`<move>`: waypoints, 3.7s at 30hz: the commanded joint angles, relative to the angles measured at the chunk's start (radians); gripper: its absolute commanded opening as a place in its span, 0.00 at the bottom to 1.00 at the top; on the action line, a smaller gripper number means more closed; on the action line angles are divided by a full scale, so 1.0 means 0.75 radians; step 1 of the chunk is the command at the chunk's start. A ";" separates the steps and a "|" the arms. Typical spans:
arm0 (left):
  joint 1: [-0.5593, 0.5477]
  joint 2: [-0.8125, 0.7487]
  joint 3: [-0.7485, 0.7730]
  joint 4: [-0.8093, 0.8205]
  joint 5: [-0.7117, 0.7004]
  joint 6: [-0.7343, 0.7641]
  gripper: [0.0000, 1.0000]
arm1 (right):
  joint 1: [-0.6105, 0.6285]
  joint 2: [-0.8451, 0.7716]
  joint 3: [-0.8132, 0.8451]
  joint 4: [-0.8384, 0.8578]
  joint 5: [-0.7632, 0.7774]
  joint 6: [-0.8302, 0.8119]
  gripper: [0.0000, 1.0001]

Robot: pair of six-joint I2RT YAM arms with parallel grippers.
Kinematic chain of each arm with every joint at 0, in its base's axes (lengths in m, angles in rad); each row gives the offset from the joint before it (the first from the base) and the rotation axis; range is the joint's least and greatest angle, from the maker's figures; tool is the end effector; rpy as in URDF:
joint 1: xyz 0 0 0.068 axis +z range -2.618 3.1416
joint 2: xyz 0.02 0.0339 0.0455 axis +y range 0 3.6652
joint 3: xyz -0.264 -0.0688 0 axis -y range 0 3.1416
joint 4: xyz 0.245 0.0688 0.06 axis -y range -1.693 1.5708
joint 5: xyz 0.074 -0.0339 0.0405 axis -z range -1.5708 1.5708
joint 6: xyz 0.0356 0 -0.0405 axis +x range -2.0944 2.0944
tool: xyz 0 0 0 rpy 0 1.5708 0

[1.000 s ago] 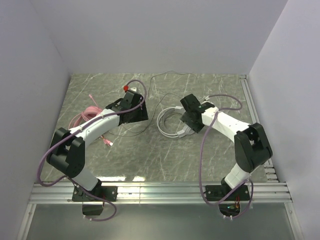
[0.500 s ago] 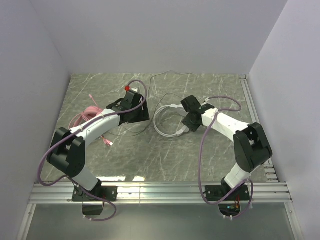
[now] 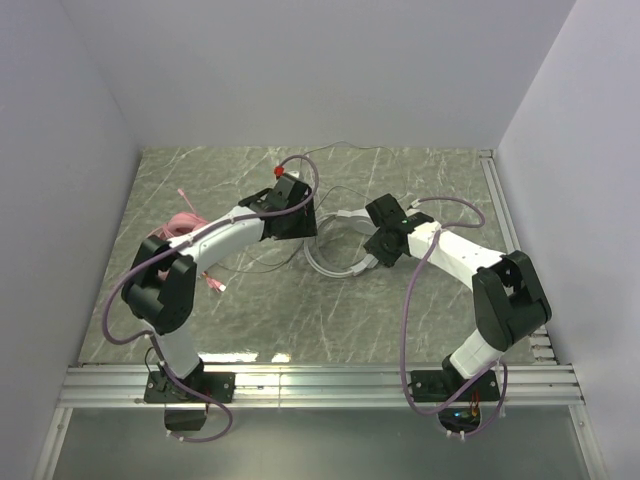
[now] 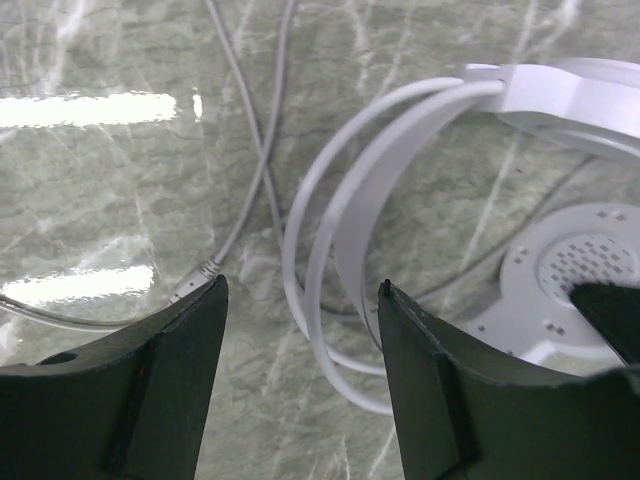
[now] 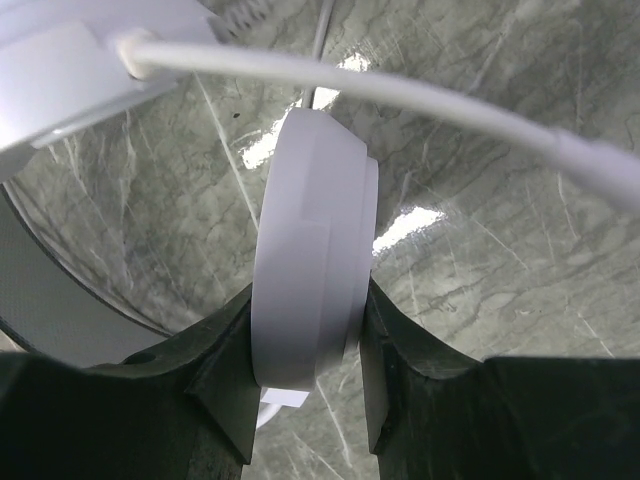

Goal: Wrap the headphones
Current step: Pass the headphones from the right arm to the left, then wrap the headphone cable with the right arm

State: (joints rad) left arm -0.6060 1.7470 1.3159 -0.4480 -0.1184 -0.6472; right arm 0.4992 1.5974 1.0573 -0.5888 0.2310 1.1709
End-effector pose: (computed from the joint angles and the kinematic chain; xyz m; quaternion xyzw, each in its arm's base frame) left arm 0.3178 -0.2151 0.2413 -0.0394 0.9385 -0.1533 0.3068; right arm 0.2800 0.1434 0.2047 0.3433 0.9067 0.0859 0.2295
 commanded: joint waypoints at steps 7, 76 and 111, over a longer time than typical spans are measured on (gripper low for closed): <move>-0.016 0.094 0.123 -0.122 -0.157 0.014 0.62 | -0.007 -0.050 0.010 0.055 0.003 0.024 0.20; -0.018 -0.231 0.256 -0.402 -0.049 0.137 0.00 | -0.144 -1.131 -0.350 0.423 0.113 -0.719 0.81; 0.033 -0.356 0.722 -0.716 0.291 0.200 0.00 | 0.126 -1.042 -0.929 1.742 -0.316 -1.201 0.83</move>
State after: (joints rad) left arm -0.5800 1.4834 1.7882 -1.0183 0.0299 -0.5011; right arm 0.5667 0.7551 0.2958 0.5545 -0.0521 0.3859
